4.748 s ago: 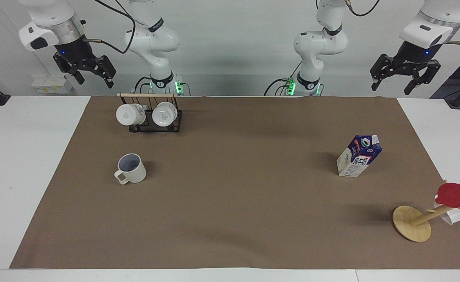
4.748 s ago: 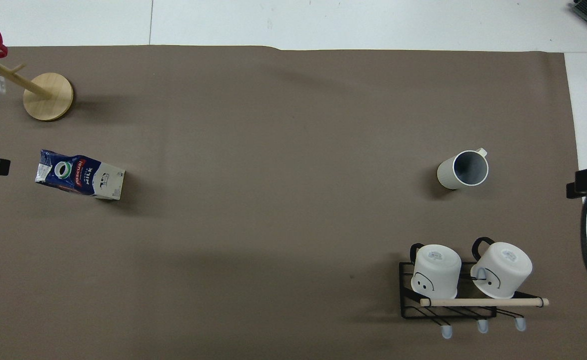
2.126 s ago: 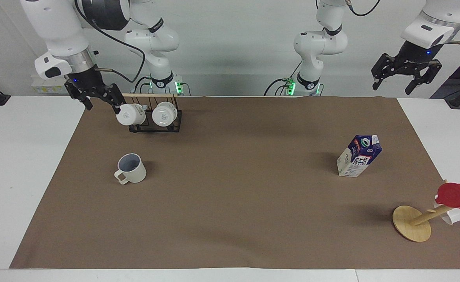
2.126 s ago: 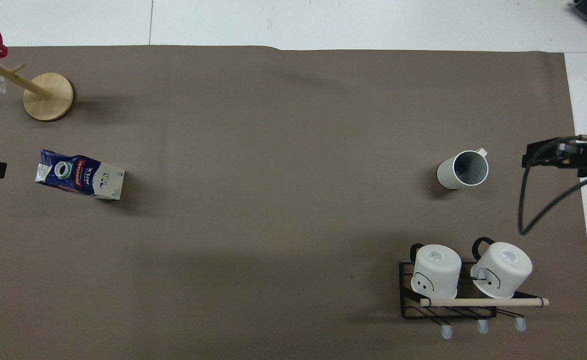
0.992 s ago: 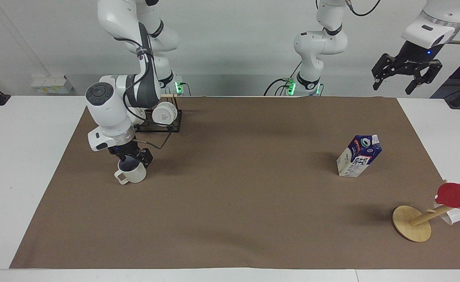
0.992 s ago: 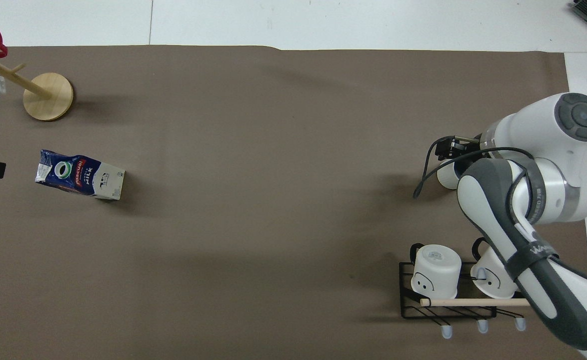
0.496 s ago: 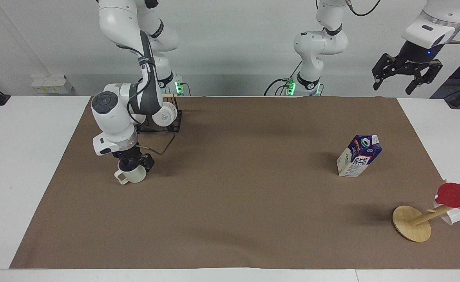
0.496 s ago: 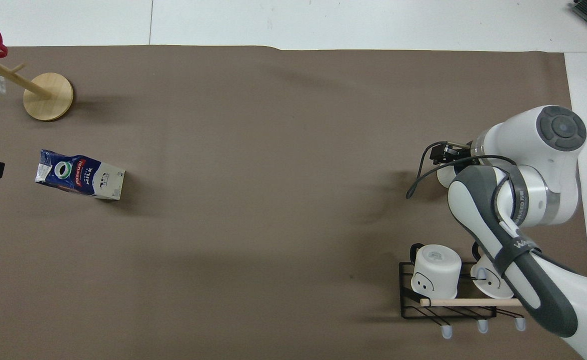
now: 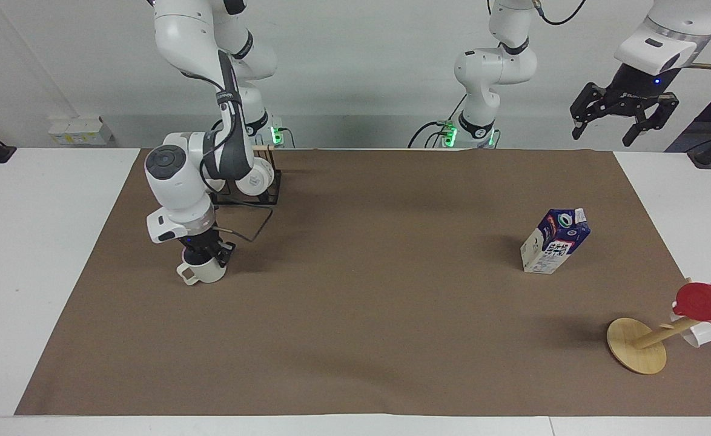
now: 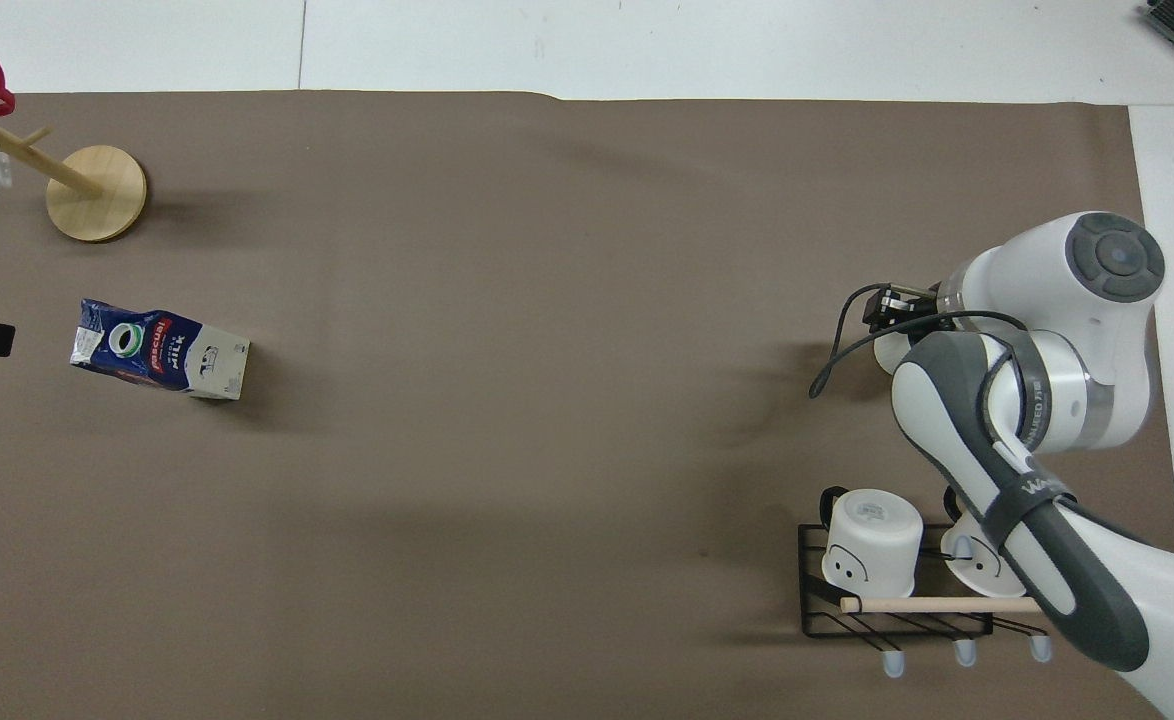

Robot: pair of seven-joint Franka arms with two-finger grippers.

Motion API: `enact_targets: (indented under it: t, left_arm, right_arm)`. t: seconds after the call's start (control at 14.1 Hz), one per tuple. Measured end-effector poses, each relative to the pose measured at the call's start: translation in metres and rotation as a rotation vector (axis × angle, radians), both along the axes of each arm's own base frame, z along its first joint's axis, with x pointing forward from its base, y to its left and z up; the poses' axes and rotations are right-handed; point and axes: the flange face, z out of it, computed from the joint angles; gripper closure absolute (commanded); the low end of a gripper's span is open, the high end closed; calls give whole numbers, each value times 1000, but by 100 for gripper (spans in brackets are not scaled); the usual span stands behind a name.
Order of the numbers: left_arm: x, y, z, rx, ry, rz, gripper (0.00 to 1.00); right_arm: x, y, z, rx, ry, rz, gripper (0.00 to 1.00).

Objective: Place cup and milk on table
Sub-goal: 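Grasp the white mug with the right gripper and lift it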

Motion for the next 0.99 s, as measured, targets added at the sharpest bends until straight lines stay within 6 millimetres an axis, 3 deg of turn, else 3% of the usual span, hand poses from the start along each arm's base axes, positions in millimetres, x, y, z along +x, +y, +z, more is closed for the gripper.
enact_targets:
  t: [0.35, 0.64, 0.78, 0.99]
  left_arm:
    - [0, 6, 0, -1, 0, 11, 0]
    - [0, 6, 0, -1, 0, 10, 0]
    - [0, 6, 0, -1, 0, 11, 0]
    - [0, 7, 0, -1, 0, 13, 0]
  right_arm:
    - [9, 2, 11, 5, -9, -28, 100]
    - [20, 14, 35, 48, 0, -169, 100]
    - [22, 37, 50, 51, 10, -199, 100]
    - [16, 92, 57, 50, 28, -191, 100]
